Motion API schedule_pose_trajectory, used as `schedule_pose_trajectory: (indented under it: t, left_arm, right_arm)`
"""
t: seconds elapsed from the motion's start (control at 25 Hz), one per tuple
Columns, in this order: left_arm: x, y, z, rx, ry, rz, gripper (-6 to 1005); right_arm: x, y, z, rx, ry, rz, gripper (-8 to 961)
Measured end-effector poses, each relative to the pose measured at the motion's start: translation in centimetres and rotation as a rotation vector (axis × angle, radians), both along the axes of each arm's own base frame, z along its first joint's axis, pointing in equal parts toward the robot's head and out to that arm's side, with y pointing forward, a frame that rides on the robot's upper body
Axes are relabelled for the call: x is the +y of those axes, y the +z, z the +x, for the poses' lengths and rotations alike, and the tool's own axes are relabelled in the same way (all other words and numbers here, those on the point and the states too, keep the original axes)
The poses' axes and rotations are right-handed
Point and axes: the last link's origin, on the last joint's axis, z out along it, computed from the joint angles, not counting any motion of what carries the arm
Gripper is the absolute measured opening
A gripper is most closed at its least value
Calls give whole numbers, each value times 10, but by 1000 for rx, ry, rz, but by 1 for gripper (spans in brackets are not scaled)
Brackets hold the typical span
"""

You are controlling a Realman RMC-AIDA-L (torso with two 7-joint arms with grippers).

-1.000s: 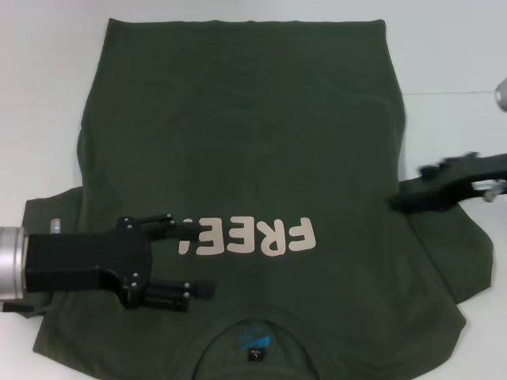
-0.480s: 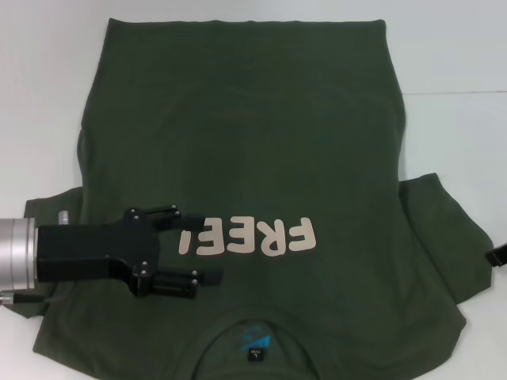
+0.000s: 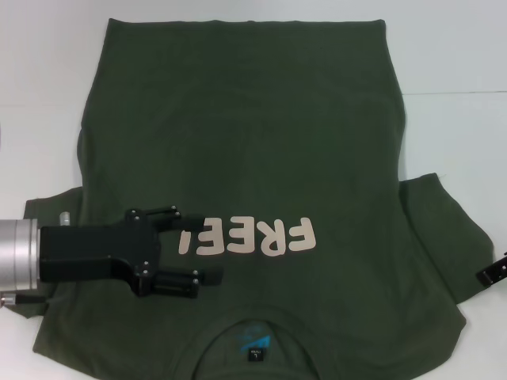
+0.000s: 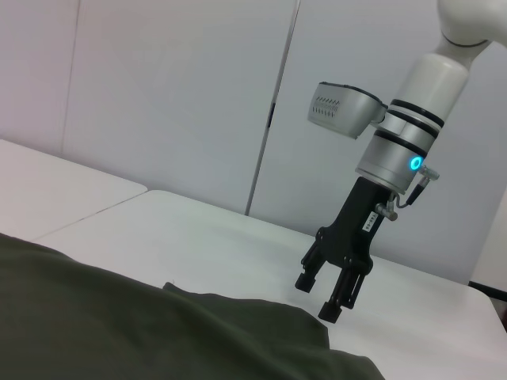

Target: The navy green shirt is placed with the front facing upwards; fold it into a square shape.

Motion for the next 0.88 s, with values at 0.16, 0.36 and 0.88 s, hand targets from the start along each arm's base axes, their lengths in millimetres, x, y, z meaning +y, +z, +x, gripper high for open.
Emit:
schedule_pose_trajectory:
  t: [0.16,0.36,0.88]
  left_arm:
    - [-1,-1,0,-2,2,-3,929]
    - [0,-2,-1,-1,5,0,928]
    - [1,-2,-1,3,9,5,925]
  right_arm:
    - [0,-7,2,11,-9,-14,917]
    - [3,-12,4,19,-10,-15,912]
    - [2,-19,6,48,-24,-14,805]
